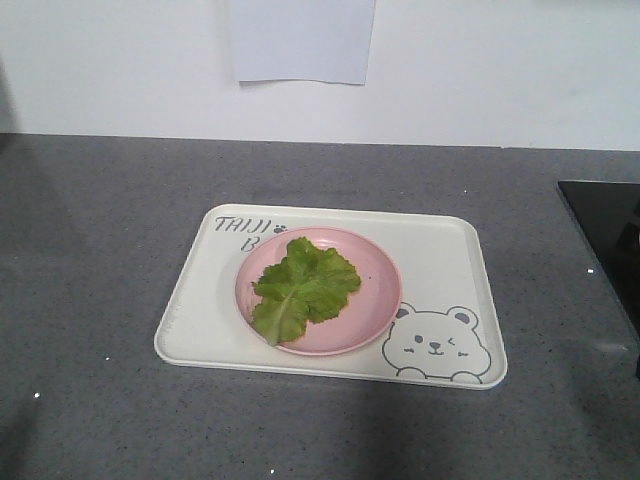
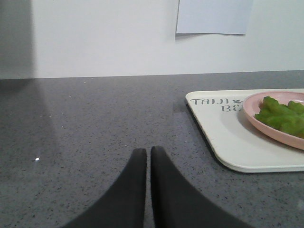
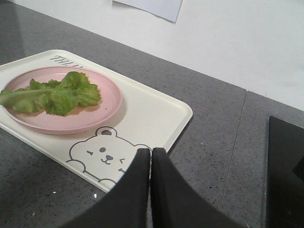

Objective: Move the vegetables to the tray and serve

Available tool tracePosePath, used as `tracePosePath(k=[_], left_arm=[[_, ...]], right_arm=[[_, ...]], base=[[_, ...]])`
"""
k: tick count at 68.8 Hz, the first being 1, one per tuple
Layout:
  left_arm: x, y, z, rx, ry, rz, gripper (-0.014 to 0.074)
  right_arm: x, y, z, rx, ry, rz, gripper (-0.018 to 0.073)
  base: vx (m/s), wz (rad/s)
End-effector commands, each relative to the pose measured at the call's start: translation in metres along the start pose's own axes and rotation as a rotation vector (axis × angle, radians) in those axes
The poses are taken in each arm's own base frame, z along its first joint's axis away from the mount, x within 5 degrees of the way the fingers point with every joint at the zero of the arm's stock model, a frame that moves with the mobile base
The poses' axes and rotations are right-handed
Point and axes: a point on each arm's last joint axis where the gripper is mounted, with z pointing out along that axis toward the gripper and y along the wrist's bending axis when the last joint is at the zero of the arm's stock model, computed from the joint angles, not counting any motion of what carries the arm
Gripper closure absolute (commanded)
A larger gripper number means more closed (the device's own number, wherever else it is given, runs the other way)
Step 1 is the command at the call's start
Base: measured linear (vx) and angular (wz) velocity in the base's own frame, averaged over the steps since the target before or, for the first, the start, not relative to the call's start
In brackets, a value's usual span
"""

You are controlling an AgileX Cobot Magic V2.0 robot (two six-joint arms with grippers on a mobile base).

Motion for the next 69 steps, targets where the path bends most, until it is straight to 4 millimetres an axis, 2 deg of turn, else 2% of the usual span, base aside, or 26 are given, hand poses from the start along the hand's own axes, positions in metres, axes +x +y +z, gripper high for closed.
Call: tracePosePath(k=[1, 48, 57, 62, 69], left_arm=[[0.001, 0.000, 0.000, 0.000, -0.062, -0.019, 0.0602], [0.001, 0.000, 0.000, 0.000, -0.062, -0.019, 0.0602], [0.001, 0.000, 0.000, 0.000, -0.062, -0.019, 0.0602], [0.001, 0.000, 0.000, 0.000, -0.062, -0.019, 0.0602], [0.001, 0.000, 0.000, 0.000, -0.062, -0.019, 0.0602]], right_arm=[[-0.012, -0.004, -0.002, 0.033, -0.069, -0.001, 0.0565], [-0.010, -0.008, -0.002, 0.080, -0.045, -0.041, 0.0562], [0.008, -0.011, 0.004, 0.147, -0.064, 0.024, 0.0562], [0.023, -0.010, 0.003, 0.186, -0.141, 0.089, 0.0562], [0.042, -0.007, 0.003, 0.223, -0.222, 0.091, 0.0562]], base=[[0.00, 0.00], [0.00, 0.00], [0.00, 0.00], [0.00, 0.00], [0.00, 0.00]])
